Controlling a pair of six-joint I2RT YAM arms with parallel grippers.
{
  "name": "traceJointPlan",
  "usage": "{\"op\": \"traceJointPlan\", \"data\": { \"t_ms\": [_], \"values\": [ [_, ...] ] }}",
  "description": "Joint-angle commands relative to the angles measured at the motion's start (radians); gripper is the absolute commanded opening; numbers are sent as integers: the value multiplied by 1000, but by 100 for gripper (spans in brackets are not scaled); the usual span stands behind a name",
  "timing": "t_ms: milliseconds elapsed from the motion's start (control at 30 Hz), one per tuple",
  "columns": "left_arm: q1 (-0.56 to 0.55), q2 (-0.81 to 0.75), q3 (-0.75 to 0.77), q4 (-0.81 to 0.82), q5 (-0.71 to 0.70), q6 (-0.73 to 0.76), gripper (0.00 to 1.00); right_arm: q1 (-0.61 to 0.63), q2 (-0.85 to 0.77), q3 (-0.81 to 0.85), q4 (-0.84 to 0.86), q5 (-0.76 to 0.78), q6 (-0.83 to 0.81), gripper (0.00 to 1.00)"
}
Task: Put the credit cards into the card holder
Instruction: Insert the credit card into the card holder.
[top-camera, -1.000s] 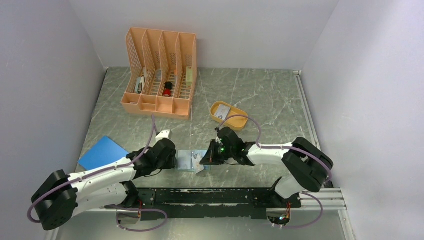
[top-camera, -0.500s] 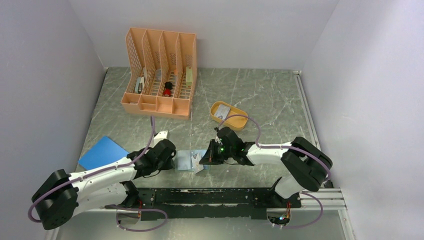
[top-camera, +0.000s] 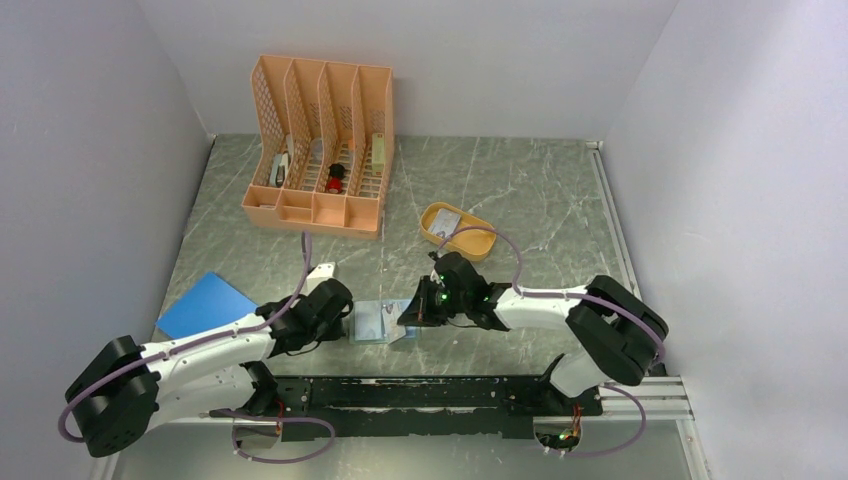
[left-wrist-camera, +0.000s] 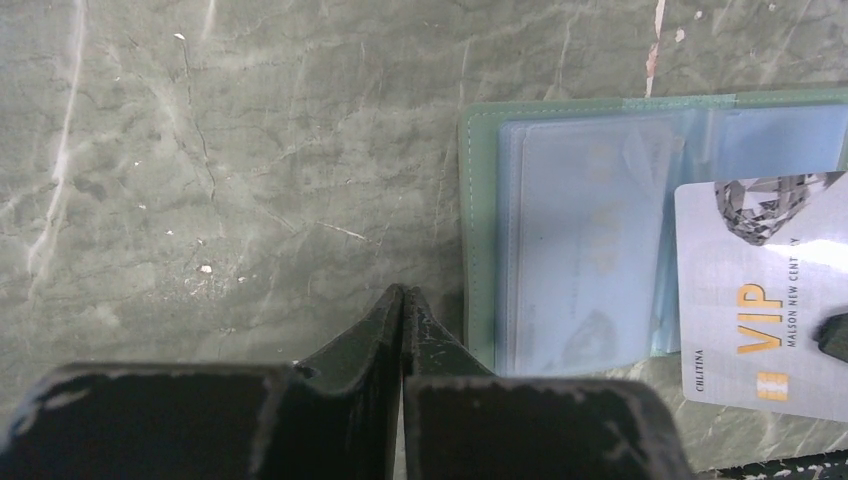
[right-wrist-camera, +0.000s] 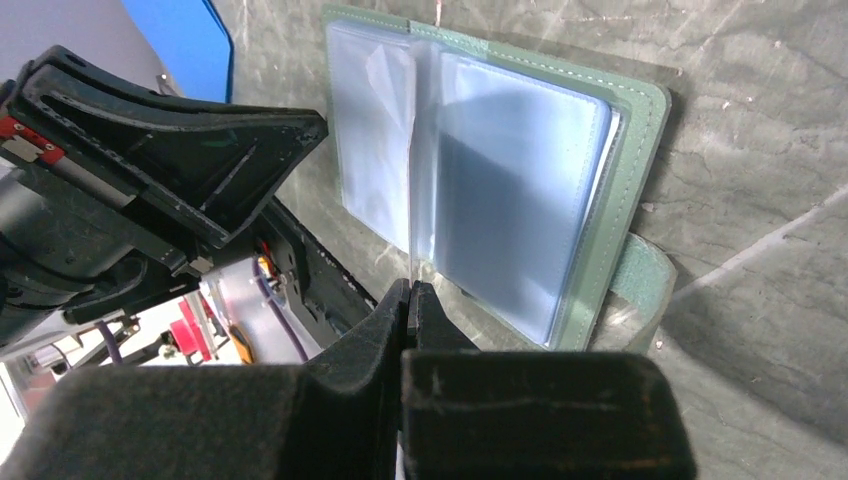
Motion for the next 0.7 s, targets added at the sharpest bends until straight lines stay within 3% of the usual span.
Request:
{"op": "traceJointPlan", "data": {
  "t_ms": [0, 667],
  "values": [
    [5, 2, 10, 11, -2, -2, 6, 2, -37, 3, 35, 45, 4, 0],
    [6, 11, 2, 27, 19, -2, 5, 14, 38, 25, 58, 5, 7, 0]
  ]
}}
